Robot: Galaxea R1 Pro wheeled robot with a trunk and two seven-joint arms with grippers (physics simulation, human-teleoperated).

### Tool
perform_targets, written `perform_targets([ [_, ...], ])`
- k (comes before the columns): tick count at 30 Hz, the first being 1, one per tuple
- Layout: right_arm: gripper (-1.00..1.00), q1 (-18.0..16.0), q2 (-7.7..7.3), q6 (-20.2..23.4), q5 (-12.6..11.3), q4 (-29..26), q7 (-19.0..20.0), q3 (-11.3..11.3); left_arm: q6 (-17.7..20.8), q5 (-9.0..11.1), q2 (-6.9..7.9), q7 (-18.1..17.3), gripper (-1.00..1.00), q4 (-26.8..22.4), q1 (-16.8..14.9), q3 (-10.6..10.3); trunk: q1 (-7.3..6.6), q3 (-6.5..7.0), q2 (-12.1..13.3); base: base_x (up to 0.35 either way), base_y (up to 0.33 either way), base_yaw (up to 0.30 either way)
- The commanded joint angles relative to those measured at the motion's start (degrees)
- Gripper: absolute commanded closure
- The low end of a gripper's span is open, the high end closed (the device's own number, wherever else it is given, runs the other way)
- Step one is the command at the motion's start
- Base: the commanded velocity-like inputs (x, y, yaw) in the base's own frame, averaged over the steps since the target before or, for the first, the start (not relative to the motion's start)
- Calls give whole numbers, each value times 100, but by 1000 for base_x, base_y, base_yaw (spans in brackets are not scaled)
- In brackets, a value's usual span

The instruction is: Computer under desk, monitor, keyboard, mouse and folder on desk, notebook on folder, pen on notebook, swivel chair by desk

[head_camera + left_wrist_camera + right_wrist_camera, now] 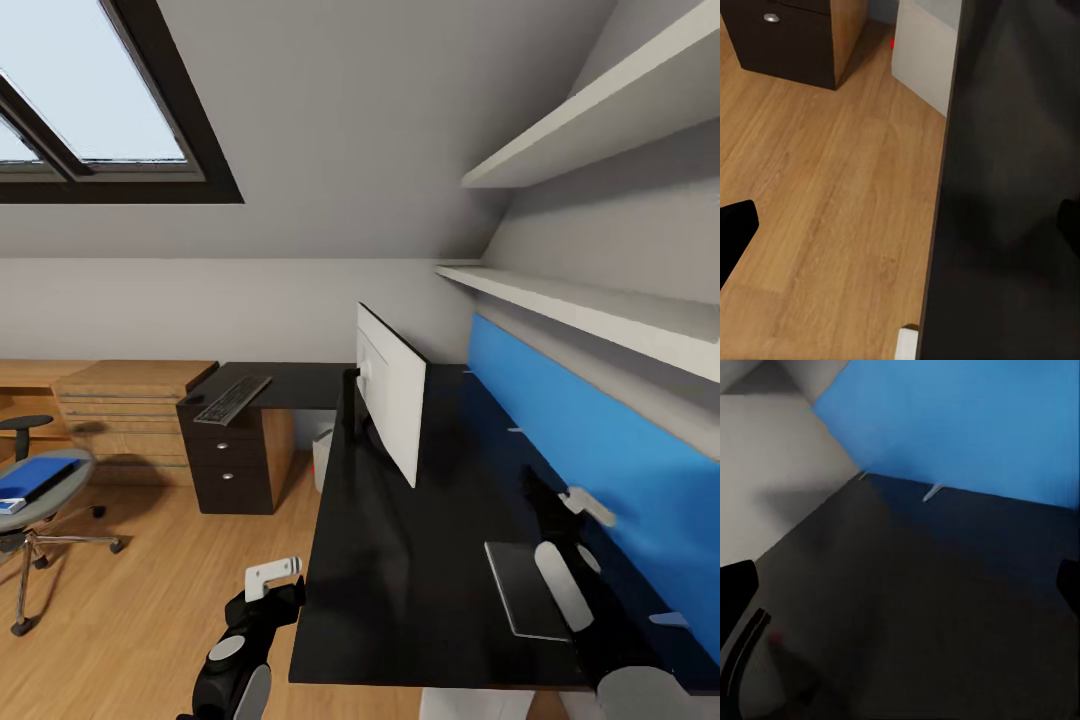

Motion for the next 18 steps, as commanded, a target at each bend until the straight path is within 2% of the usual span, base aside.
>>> perform_targets([
  [1, -100, -231, -12, -23, 65, 353, -11, 17, 12, 61, 1, 54, -100, -9, -5, -8, 0, -8, -6, 0, 0, 0],
  [2, -100, -680, -21, -8, 306, 1099, -10, 26, 12, 60, 1, 53, -100, -9, -5, -8, 0, -8, -6, 0, 0, 0],
  [3, -100, -1405, -28, -3, 704, 2294, 7, 35, 12, 59, 1, 52, -100, -24, -5, -8, 0, -8, -6, 0, 0, 0],
  [4, -100, -1879, -34, -7, 982, 3034, 25, 39, 13, 59, 1, 52, -100, -43, -5, -8, 0, -8, -6, 0, 0, 0],
  [6, -100, -2308, -38, -14, 1241, 3622, 58, 38, 16, 60, 1, 52, -100, -58, -5, -8, 0, -8, -6, 0, 0, 0],
  [8, -100, -2851, -27, -17, 1614, 4272, 122, 41, 19, 62, 1, 52, -100, -77, -5, -5, 0, -8, -6, 0, 0, 0],
  [12, -100, -3131, 60, -20, 1802, 4772, 155, 24, 20, 65, 1, 52, -100, -86, -5, -7, 0, -8, -6, 0, 0, 0],
  [14, -100, -3181, 102, -21, 1827, 4972, 155, 19, 20, 66, 1, 52, -100, -88, -5, -7, 0, -8, -6, 0, 0, 0],
  [18, -100, -3222, 95, -12, 1832, 5185, 161, 5, 21, 67, 3, 52, -100, -105, -5, -8, 0, -8, -6, 0, 0, 0],
])
